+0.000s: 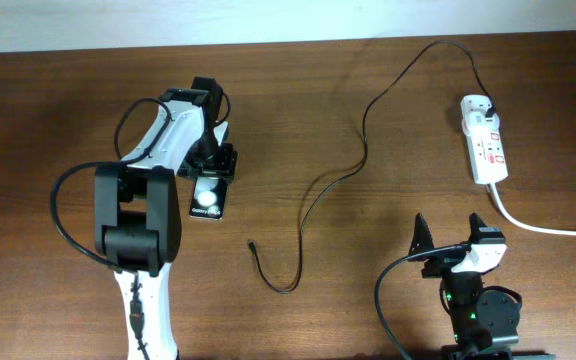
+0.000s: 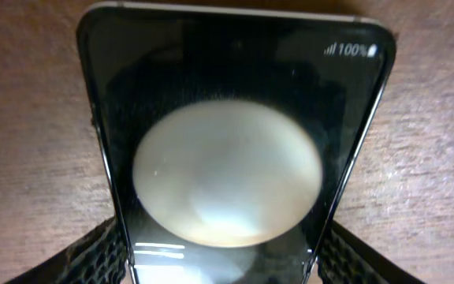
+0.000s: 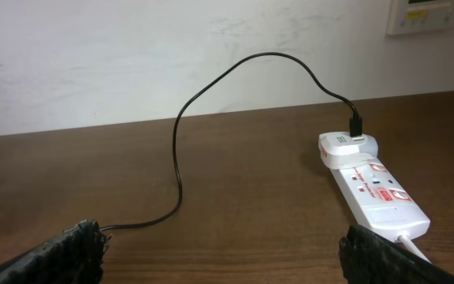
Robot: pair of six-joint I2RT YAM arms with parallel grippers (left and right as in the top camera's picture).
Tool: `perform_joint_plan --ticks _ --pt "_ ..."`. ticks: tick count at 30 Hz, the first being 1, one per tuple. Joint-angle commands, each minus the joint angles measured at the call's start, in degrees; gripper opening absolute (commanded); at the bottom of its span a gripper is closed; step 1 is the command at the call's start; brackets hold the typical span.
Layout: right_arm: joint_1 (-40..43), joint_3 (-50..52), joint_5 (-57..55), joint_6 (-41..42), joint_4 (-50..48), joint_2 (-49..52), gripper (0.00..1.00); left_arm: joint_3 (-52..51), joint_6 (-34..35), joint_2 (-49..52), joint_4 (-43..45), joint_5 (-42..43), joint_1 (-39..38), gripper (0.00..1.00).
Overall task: Plug charger to phone and switch on socket
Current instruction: 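Lift the phone with the left gripper and tilt it upright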
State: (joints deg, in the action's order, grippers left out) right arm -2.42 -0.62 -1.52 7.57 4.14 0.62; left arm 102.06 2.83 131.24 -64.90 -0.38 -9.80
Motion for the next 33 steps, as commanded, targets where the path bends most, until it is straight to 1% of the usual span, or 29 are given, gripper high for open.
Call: perform_joint_plan --ticks 1,5,8,10,13,15,18,24,26,29,33 --pt "0.2 0.3 -0.7 0.4 0.4 -0.4 0.99 4.6 1.0 3.7 -5.2 2.7 -0.3 0.42" --pt "0.2 0.3 -0.7 0.4 0.4 -0.4 0.99 10.0 1.0 3.7 -11.5 5.4 -0.3 0.39" --pt "0.2 0.3 -0.7 0.4 0.4 -0.4 0.99 12.7 1.0 3.7 -13.8 5.7 -0.3 0.38" --pt "0.2 0.3 -0.7 0.4 0.4 -0.4 0.99 15.0 1.0 3.7 -16.3 8.2 -0.3 0.38" --pt "0.2 0.3 -0.7 0.4 0.4 -0.4 0.98 17.9 1.0 3.6 -19.4 14.5 -0.3 0.36" --pt "0.2 0.3 -0.7 0.4 0.4 -0.4 0.99 19.5 1.0 3.6 -21.6 21.7 -0.3 0.35" --pt "0.2 0.3 -0.7 0.4 0.4 -0.4 0.99 19.8 1.0 3.6 -24.1 30.3 -0.3 0.38" --pt "0.2 0.3 -0.7 0.4 0.4 -0.4 0.99 19.8 1.0 3.7 -27.2 47.3 -0.3 0.37" --pt "0.2 0.3 -0.7 0.4 0.4 -0.4 0.99 19.8 1.0 3.7 -27.4 49.9 -0.3 0.37" --pt "0.2 0.3 -0.7 0.4 0.4 -0.4 0.99 19.8 1.0 3.7 -27.7 56.8 -0.3 0.37" --pt "0.2 0.3 -0.7 0.4 0.4 -0.4 0.99 19.8 1.0 3.7 -27.8 62.9 -0.3 0.37"
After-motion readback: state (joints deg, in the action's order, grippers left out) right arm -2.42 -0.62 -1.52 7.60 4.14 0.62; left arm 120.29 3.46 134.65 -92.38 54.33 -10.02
